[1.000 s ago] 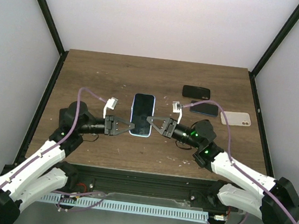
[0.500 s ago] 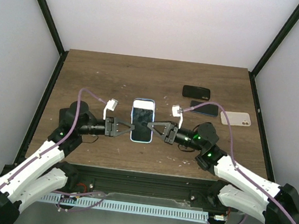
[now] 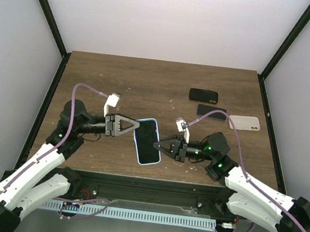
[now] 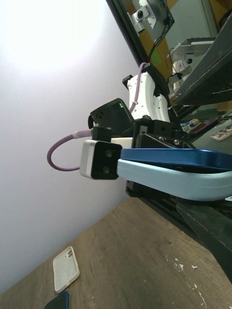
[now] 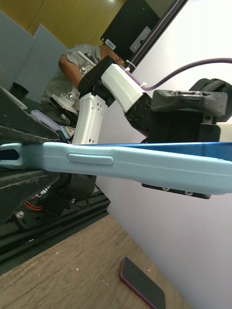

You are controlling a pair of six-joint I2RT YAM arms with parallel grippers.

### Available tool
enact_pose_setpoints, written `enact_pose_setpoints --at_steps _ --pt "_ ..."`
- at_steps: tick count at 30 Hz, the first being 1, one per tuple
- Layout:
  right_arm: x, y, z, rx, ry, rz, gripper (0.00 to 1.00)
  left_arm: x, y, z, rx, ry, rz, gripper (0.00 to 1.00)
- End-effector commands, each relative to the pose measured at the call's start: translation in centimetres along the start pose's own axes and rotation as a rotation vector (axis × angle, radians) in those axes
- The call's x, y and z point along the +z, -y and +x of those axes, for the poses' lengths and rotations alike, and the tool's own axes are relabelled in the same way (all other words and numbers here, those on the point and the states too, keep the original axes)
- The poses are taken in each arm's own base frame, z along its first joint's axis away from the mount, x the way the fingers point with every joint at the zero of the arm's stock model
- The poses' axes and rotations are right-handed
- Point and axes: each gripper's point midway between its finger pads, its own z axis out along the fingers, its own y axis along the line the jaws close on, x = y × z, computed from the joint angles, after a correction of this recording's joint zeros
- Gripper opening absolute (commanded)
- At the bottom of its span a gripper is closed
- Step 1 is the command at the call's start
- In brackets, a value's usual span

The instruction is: Put the phone into the phone case

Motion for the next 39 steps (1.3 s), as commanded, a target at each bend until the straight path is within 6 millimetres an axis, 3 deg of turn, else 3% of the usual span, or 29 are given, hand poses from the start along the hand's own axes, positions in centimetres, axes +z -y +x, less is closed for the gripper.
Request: enact_pose_setpoints --at_steps 1,12,16,21,25,28,35,37,39 --pt "-0.5 -2.8 -0.9 -0.094 0.038 -0.085 0.04 0.1 0.6 -0.8 0.016 0.014 0.008 0.5" --pt "-0.5 -3.1 -1.1 -0.092 0.039 -0.094 0.05 0.4 -0.6 -0.8 0.019 0.011 -0.024 0.0" --pt "-0.4 -2.7 -1.4 -0.076 0.05 -0.068 0.08 0.3 -1.1 -1.1 0.048 0.019 -0.083 0.0" --pt "-0.3 -2.0 -1.7 -0.063 0.07 -0.039 0.05 0.3 -1.7 -1.3 0.038 0.005 -0.137 0.02" --pt "-0.6 -2.5 -2.3 -0.079 0.101 -0.047 0.04 0.4 -1.0 -1.3 0.009 0.008 -0.089 0.43" --pt "-0.8 -3.2 -3.1 -0.097 0.139 -0.056 0.04 0.4 -1.5 -0.9 -0.001 0.025 -0.074 0.54" --pt "-0.2 -3.2 -3.9 -0.092 0.148 -0.067 0.04 0.7 -2.0 -0.4 -0.025 0.011 -0.039 0.55" --pt "-0.1 -3.1 -3.9 -0.089 0.145 -0.07 0.04 0.7 -2.1 -0.5 -0.025 0.014 -0.042 0.5" --pt "0.1 -2.8 -3.9 -0.081 0.142 -0.065 0.04 0.8 -2.2 -0.6 -0.028 0.016 -0.044 0.38"
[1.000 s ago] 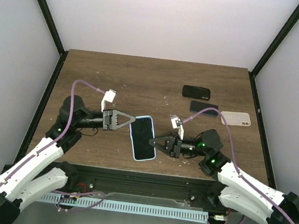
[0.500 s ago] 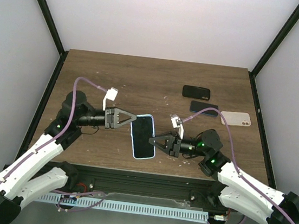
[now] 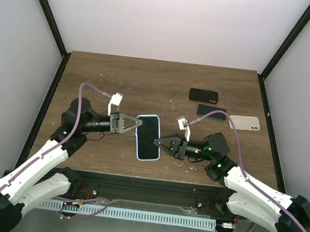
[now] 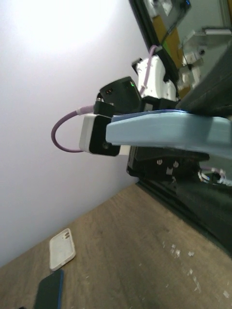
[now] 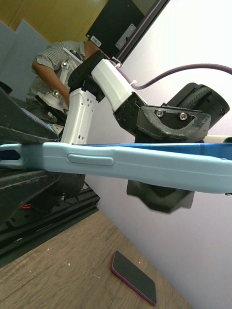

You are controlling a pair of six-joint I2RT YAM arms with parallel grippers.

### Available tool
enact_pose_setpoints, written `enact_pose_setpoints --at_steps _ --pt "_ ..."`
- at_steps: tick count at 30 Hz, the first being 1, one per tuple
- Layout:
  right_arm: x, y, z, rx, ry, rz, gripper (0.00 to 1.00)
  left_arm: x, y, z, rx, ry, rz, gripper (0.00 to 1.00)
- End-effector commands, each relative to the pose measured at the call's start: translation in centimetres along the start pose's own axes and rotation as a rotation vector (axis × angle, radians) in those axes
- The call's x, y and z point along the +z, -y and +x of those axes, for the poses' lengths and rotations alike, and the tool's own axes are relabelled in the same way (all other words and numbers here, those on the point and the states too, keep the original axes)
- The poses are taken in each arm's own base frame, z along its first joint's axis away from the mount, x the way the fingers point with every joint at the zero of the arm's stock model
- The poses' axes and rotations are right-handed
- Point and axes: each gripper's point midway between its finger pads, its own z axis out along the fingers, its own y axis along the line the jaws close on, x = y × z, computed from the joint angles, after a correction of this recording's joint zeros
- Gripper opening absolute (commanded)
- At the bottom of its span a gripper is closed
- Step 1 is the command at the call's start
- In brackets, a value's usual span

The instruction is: Put the phone into the phone case

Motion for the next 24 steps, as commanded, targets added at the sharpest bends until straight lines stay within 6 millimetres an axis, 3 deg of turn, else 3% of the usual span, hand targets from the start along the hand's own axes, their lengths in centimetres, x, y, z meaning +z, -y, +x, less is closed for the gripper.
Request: enact_pose_setpoints --at_steps 1,4,6,14,18,24 --pt "0.4 -3.2 -2.9 -0.091 0.078 -0.087 0.04 0.1 0.5 -0.4 0.024 0.007 0.027 0.3" --pt "0.5 -2.6 -2.7 -0.08 0.074 -0.074 0.05 0.2 -0.1 -0.3 0.03 0.004 0.016 0.09" --pt "0.7 -2.1 -2.5 -0.075 0.057 -0.055 0.1 0.2 -0.2 -0.2 0.039 0.003 0.012 0.01" --pt "0.4 -2.7 -4.1 -0.092 0.071 0.045 0.51 -0.2 1.7 0.6 0.14 -0.059 0.055 0.0" --pt "0.8 -2.7 -4.8 -0.059 0.055 0.083 0.58 -0.3 2.4 1.3 0.16 -0.098 0.102 0.0" --pt "1.1 -2.8 -5.6 -0.049 0.048 0.104 0.58 -0.2 2.4 2.1 0.161 -0.14 0.126 0.0"
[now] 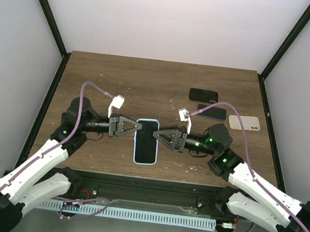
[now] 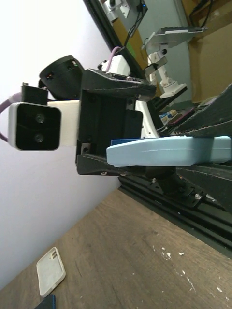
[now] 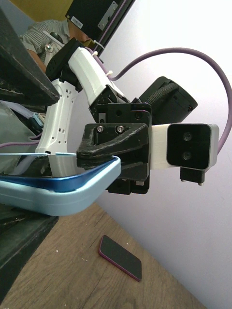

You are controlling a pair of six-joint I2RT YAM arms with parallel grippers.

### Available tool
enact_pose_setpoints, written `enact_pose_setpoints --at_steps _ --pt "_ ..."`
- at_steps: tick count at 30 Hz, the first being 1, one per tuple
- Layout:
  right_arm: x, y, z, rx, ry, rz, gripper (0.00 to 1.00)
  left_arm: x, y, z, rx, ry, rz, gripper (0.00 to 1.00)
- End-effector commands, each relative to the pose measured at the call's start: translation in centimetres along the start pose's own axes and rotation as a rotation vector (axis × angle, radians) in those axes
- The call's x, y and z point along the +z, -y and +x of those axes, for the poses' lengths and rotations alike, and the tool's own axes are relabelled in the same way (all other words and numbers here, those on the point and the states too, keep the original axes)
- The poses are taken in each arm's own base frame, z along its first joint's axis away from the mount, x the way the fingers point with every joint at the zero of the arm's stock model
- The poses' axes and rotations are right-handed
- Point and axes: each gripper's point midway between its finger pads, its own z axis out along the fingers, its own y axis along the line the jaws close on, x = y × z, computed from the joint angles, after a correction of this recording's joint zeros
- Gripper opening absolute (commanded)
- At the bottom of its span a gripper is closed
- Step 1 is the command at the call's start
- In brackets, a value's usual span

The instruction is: Put the phone into the phone case

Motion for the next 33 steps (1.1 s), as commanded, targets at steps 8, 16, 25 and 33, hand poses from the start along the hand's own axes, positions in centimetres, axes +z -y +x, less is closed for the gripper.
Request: enact_pose_setpoints --at_steps 8,16,25,33 --pt "0.4 -2.1 -2.9 -0.092 0.029 -0.003 0.29 0.1 0.5 0.5 0.032 -0.059 0.014 0.0" --pt "-0.3 -1.0 -3.8 -0.179 0.081 0.096 0.01 -0.4 -3.6 0.3 -0.007 -0.05 -0.235 0.0" --pt "-0.2 0.2 -2.3 -0.134 0.018 0.123 0.39 0.3 -3.7 -0.8 -0.064 -0.006 -0.202 0.0" --pt "0.0 2.9 2.5 0.002 -0.098 0.072 0.63 0.6 -0.8 -3.1 -0.034 0.077 -0.065 0.0"
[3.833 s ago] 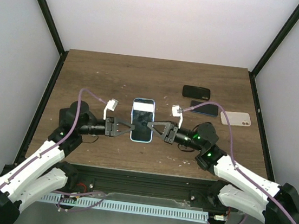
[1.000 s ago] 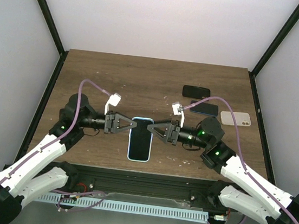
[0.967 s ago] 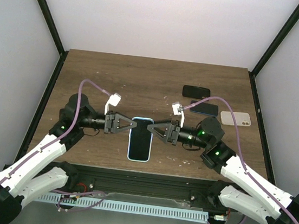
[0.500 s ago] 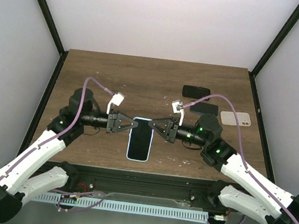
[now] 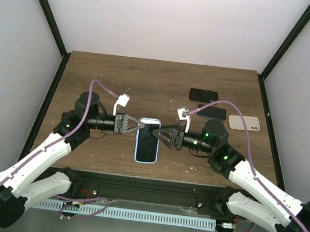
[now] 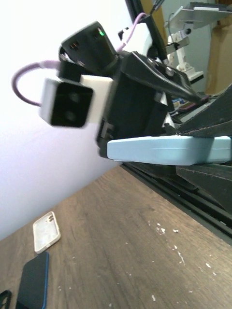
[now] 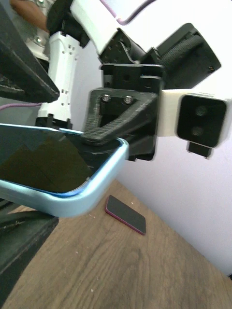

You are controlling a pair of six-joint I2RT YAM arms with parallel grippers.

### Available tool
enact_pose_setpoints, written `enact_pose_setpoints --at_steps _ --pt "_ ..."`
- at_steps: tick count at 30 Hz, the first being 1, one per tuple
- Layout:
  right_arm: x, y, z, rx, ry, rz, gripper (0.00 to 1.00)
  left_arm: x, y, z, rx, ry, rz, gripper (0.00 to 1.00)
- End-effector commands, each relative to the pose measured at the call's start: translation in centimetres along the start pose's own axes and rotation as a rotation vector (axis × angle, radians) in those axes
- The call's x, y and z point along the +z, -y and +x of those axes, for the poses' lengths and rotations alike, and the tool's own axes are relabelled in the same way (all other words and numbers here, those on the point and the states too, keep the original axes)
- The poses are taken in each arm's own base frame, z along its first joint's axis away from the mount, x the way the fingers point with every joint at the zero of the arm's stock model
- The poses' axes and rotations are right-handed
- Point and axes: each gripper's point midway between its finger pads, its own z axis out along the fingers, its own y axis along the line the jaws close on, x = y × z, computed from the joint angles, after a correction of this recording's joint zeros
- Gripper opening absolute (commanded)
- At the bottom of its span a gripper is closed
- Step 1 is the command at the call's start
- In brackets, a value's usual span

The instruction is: Put the phone into the phone case

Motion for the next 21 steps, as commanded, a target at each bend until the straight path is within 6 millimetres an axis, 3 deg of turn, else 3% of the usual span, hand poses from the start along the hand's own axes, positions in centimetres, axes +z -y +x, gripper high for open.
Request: enact_pose_setpoints --at_steps 1,2,7,12,14,17,21 --pt "0.4 -0.6 2.0 0.045 -0.071 -0.1 0.62 -0.4 2.2 -2.3 0.04 0.093 0.077 0.0" --pt "0.5 -0.7 2.1 0.05 -0.079 -0.116 0.59 -0.3 2.1 -2.4 0.037 0.091 0.077 0.0" --pt "0.4 -0.5 1.6 0.043 -0.04 -0.108 0.2 0.1 1.0 -2.6 0.036 0.081 0.032 0.0" --pt "0.2 0.2 1.7 0.035 -0.015 -0.077 0.02 0.3 -0.6 -3.3 0.044 0.101 -0.061 0.0" --pt "0.3 0.2 1.6 0.035 -0.012 -0.081 0.01 0.3 -0.9 -3.6 0.037 0.111 -0.078 0.01" --pt "0.3 0.4 1.2 0.031 0.009 -0.065 0.01 0.2 -2.0 -4.0 0.018 0.114 -0.149 0.16" --pt "0.7 2.4 0.5 0.027 0.028 0.043 0.01 -0.6 -4.0 -4.5 0.034 0.132 -0.301 0.52"
